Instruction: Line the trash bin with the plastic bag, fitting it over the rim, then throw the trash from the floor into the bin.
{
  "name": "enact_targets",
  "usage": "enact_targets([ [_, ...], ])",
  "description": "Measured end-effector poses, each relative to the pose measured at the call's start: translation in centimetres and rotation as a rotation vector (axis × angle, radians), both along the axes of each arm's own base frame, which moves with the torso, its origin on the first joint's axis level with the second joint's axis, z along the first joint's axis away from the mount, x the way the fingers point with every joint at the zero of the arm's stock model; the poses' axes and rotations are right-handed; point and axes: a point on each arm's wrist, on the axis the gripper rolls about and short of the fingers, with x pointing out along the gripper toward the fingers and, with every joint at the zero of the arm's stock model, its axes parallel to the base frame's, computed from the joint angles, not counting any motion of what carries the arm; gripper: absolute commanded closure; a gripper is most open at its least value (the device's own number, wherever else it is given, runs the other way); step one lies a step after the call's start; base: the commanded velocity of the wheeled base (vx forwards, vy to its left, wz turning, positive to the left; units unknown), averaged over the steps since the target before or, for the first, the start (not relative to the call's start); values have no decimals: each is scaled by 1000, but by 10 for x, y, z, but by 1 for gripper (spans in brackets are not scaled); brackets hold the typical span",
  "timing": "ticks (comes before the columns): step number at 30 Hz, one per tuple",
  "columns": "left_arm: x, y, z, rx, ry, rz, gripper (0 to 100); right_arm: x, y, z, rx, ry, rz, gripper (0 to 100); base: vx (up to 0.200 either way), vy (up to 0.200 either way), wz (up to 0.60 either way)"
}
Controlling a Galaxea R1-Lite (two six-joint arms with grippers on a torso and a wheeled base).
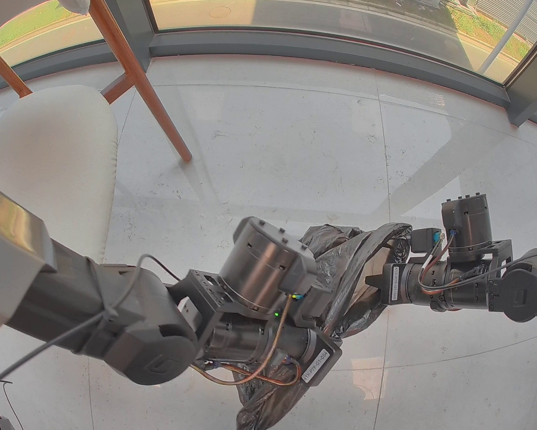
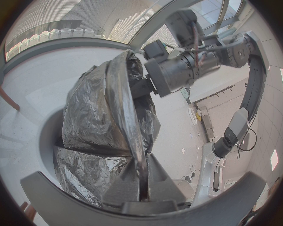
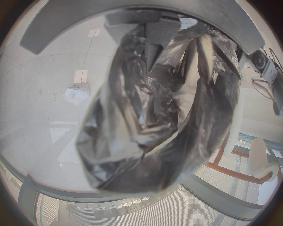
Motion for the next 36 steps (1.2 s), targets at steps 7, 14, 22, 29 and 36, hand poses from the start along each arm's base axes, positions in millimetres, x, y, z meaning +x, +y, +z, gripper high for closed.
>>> enact_targets([
  [7,2,-14,-21,33,39,-6,0,7,-9,-11,-15,32,-30,100,0,0,0],
  [14,8,-22,-32,24,96,49,0,14,-11,-18,-22,48,-46,100,0,0,0],
  [22,14,-29,-42,33,116,83,0,16,-11,-20,-25,54,-47,100,0,0,0],
  [29,25,-40,-43,12,110,161,100,17,-10,-19,-24,50,-47,100,0,0,0],
  [36,28,-42,-50,31,103,186,100,16,-10,-18,-23,46,-47,100,0,0,0],
])
